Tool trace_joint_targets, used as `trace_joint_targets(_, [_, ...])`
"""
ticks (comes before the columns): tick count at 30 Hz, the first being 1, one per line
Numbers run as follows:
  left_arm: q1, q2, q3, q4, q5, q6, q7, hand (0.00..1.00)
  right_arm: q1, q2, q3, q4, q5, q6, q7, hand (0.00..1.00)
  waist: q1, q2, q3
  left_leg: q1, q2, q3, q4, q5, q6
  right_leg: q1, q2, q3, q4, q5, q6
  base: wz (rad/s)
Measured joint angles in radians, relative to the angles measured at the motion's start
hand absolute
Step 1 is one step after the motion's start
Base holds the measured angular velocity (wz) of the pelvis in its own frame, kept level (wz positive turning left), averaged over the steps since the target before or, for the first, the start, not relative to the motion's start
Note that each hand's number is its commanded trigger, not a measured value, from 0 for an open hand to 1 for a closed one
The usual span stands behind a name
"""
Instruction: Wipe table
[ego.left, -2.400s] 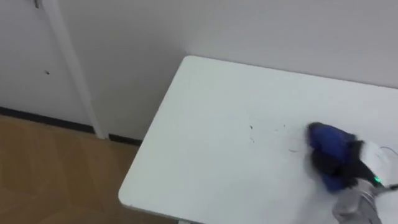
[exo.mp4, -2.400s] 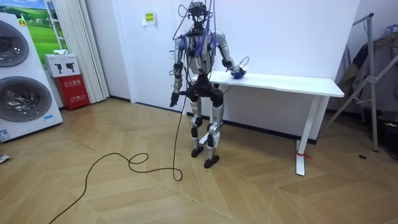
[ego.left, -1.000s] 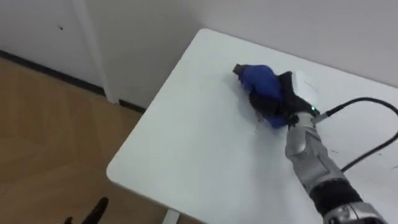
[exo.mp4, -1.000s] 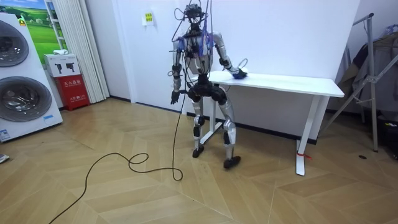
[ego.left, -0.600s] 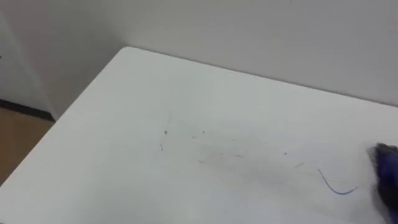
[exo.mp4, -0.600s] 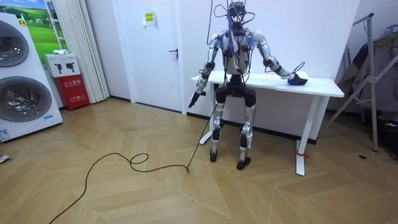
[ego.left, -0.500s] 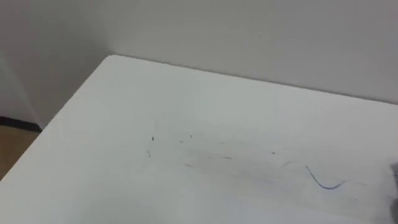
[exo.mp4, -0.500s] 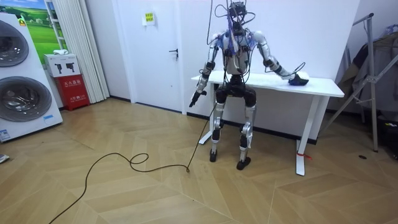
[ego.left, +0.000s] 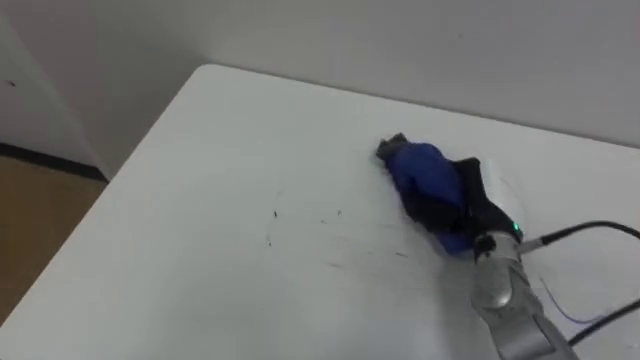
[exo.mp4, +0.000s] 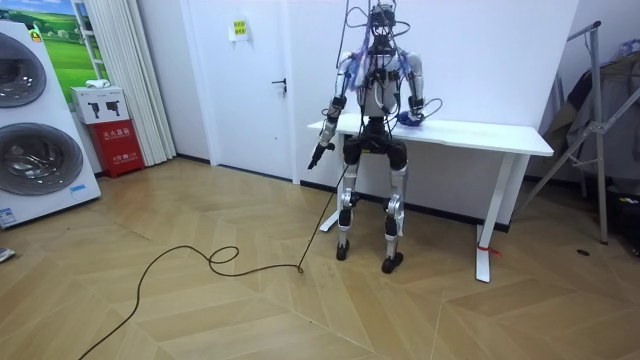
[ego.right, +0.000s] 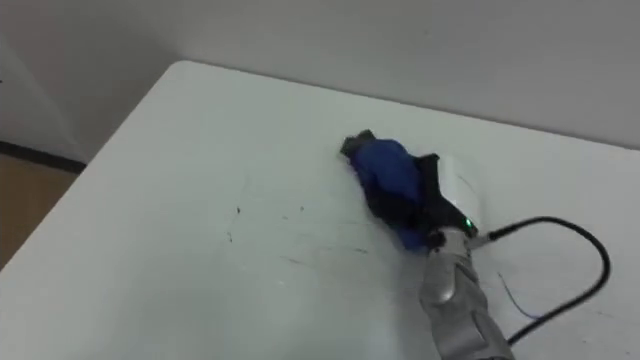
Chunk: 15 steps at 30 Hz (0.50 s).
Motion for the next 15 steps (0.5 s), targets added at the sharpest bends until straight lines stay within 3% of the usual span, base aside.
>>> trace_joint_targets(1, [0.005, 0.001, 0.021, 0.002, 0.005, -0.004, 0.007, 0.00, 0.013, 0.000, -0.025, 0.015, -0.007, -0.018, -0.017, 1.00, -0.001, -0.007, -0.0012, 0.000, 0.000, 0.003, -0.003, 0.000, 0.000, 0.002, 0.001, 0.005, -0.012, 0.004, 0.007, 0.00])
trace_joint_targets(3, [0.017, 0.010, 0.079, 0.001, 0.044, -0.005, 0.016, 0.00, 0.094, -0.015, -0.111, 0.076, 0.020, -0.081, -0.091, 1.00, -0.036, -0.027, -0.0116, 0.006, -0.004, 0.004, 0.004, -0.001, 0.001, 0.033, 0.001, -0.006, -0.044, 0.012, 0.019, 0.05])
trace_joint_targets(6, [0.025, 0.010, 0.121, 0.008, 0.077, -0.008, 0.027, 0.00, 0.216, -0.052, -0.242, 0.124, 0.078, -0.109, -0.173, 1.00, -0.062, -0.023, -0.0241, 0.023, -0.005, 0.009, 0.001, -0.007, 0.004, 0.056, 0.003, 0.002, -0.053, 0.014, 0.023, -0.04])
trace_joint_targets(8, [0.026, 0.010, 0.128, 0.010, 0.077, -0.007, 0.028, 0.00, 0.272, -0.078, -0.310, 0.152, 0.101, -0.109, -0.206, 1.00, -0.078, -0.017, -0.0336, 0.028, -0.002, 0.011, 0.003, -0.012, 0.003, 0.065, 0.004, 0.006, -0.052, 0.013, 0.024, -0.08])
trace_joint_targets(12, [0.016, 0.011, 0.101, 0.049, 0.077, -0.014, 0.038, 0.00, 0.342, -0.147, -0.342, 0.209, 0.200, -0.107, -0.221, 1.00, -0.096, -0.015, -0.0367, 0.038, 0.002, 0.016, 0.010, -0.006, -0.001, 0.070, 0.005, 0.020, -0.033, 0.012, 0.026, -0.08])
trace_joint_targets(15, [0.006, 0.006, 0.068, 0.055, 0.075, -0.017, 0.038, 0.00, 0.333, -0.136, -0.340, 0.196, 0.215, -0.076, -0.207, 1.00, -0.086, -0.017, -0.0359, 0.038, 0.004, 0.011, 0.017, -0.004, -0.004, 0.061, 0.011, 0.035, -0.030, 0.018, 0.017, -0.13])
